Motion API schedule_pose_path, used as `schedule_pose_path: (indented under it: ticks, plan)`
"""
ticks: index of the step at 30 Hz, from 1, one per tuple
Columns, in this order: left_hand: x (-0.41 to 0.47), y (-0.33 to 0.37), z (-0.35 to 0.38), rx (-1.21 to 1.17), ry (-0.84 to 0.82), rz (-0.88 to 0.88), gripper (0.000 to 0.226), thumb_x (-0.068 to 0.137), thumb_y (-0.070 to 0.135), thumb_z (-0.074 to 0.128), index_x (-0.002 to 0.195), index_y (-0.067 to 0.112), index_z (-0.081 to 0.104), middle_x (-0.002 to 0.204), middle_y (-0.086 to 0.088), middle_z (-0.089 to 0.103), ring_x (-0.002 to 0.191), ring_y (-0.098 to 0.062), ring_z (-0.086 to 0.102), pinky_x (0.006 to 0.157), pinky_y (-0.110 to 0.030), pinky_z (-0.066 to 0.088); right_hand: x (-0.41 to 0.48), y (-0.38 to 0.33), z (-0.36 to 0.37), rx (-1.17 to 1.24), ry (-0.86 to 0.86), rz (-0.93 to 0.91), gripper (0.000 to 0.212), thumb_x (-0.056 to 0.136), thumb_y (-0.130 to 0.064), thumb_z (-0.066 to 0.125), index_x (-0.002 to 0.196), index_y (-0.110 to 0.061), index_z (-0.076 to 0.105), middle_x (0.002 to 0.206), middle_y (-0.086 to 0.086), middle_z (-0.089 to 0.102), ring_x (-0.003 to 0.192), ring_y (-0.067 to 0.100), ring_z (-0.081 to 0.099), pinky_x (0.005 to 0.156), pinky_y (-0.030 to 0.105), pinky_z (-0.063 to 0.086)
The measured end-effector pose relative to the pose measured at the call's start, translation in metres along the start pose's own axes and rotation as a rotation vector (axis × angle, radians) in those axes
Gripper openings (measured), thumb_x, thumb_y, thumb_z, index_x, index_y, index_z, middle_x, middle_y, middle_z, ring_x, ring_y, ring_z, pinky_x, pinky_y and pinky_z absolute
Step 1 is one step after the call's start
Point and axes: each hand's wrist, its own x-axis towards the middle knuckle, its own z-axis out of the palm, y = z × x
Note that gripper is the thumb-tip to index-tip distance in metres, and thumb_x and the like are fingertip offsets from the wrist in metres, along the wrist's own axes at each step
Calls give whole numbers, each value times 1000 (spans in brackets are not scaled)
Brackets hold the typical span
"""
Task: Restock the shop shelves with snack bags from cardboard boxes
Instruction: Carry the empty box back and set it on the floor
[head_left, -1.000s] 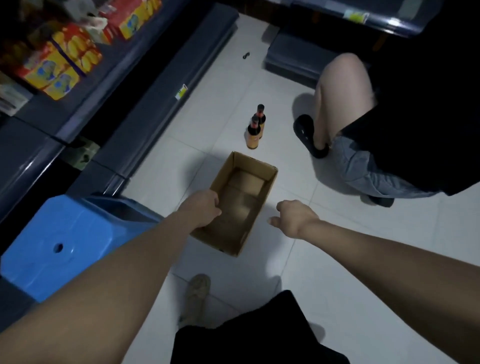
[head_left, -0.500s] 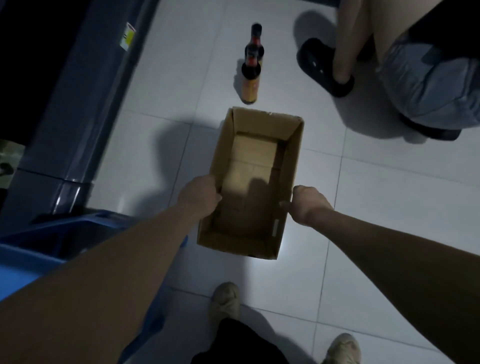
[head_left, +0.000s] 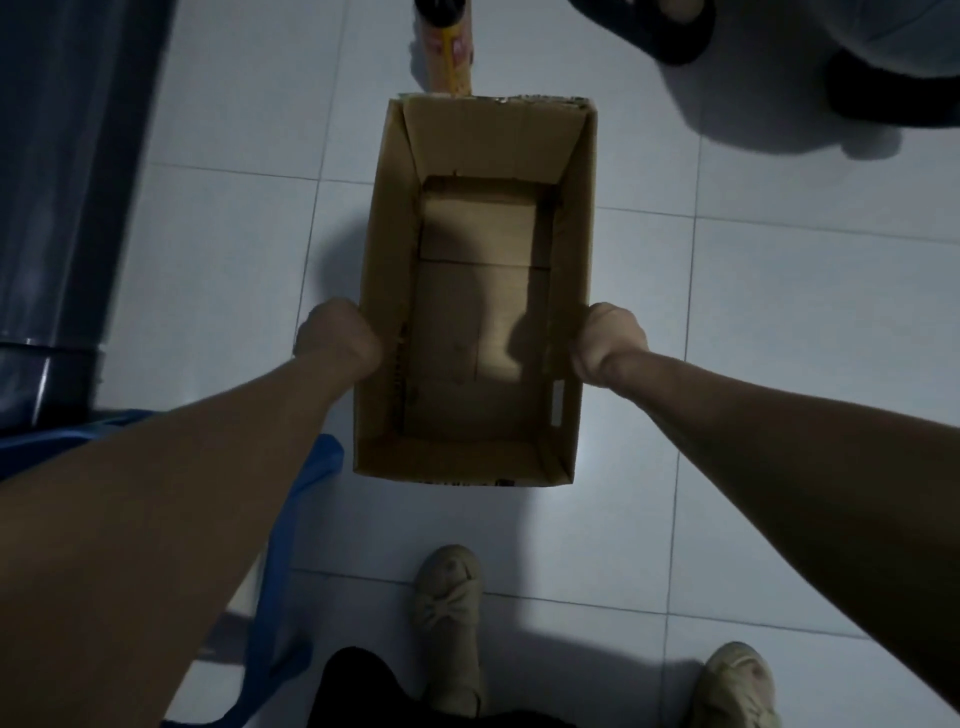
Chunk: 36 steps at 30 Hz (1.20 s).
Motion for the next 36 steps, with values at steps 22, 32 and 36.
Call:
schedule_pose_path:
  ticks: [22,32,36]
  plan:
    - [-317,334,-33,533,-261,593,10,77,2,64,69,3,58,84,-13,69,80,-26,67,60,-29,51,-275,306,-246,201,26,431,35,89,-3,52,56,-10,41,65,-1,41,66,15,50,42,13,34]
    - [-538,460,121,783,-287,1131,6,81,3,62,83,-1,66,89,-16,68,86,-30,67,63,-28,47,-462,514,-186,635,256,889,33,85,1,50,54,-6,43,57,5,44,48,13,41,41,20,32]
    - [-617,464,209,856,-363,1256,10,83,6,60,82,-1,66,83,-15,67,72,-27,62,59,-27,48,-524,589,-132,895,362,1049,30,86,0,50,58,-6,46,61,7,46,51,15,44,43,21,31]
